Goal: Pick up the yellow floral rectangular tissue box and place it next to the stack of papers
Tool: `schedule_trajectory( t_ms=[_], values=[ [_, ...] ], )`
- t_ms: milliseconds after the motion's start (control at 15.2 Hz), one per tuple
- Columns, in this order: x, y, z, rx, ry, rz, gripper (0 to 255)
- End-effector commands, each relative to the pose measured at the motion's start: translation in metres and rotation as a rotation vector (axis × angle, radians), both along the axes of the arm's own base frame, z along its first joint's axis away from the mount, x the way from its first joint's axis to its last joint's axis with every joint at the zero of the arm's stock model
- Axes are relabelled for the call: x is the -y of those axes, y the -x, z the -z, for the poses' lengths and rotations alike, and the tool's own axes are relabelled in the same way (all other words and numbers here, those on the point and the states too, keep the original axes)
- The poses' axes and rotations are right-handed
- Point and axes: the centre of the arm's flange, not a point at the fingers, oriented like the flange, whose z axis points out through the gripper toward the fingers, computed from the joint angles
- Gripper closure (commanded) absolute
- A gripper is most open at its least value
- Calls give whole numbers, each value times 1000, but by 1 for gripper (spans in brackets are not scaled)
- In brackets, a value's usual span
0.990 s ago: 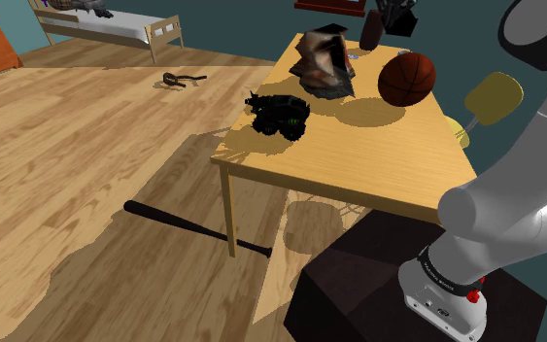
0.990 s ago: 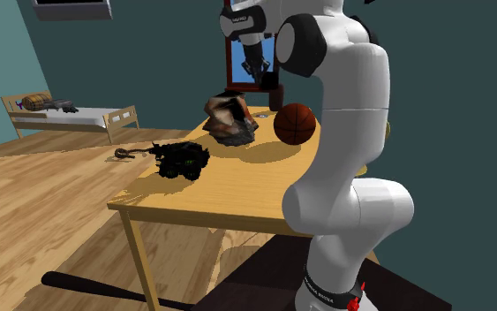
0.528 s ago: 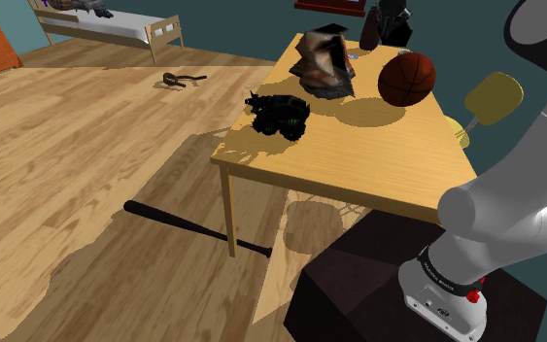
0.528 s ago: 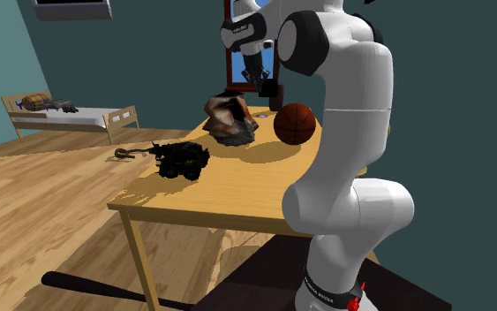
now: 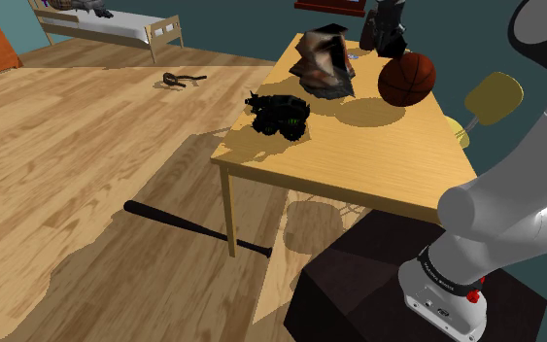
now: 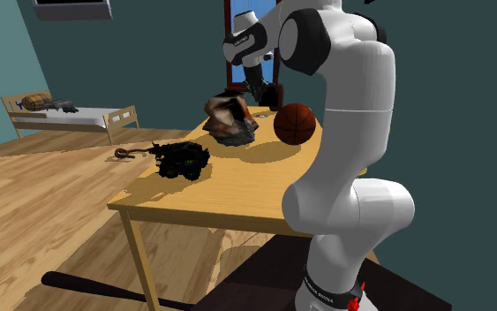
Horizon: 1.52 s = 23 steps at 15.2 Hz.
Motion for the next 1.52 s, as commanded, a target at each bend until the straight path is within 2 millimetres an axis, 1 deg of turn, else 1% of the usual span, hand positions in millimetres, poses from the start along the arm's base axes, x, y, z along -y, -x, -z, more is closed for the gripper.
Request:
schedule_trajectory(
  t_ms=[0, 1452],
  values=[
    [0, 0, 11, 1, 0, 0, 255],
    [0, 0, 127, 1, 0, 0, 255]
  ],
)
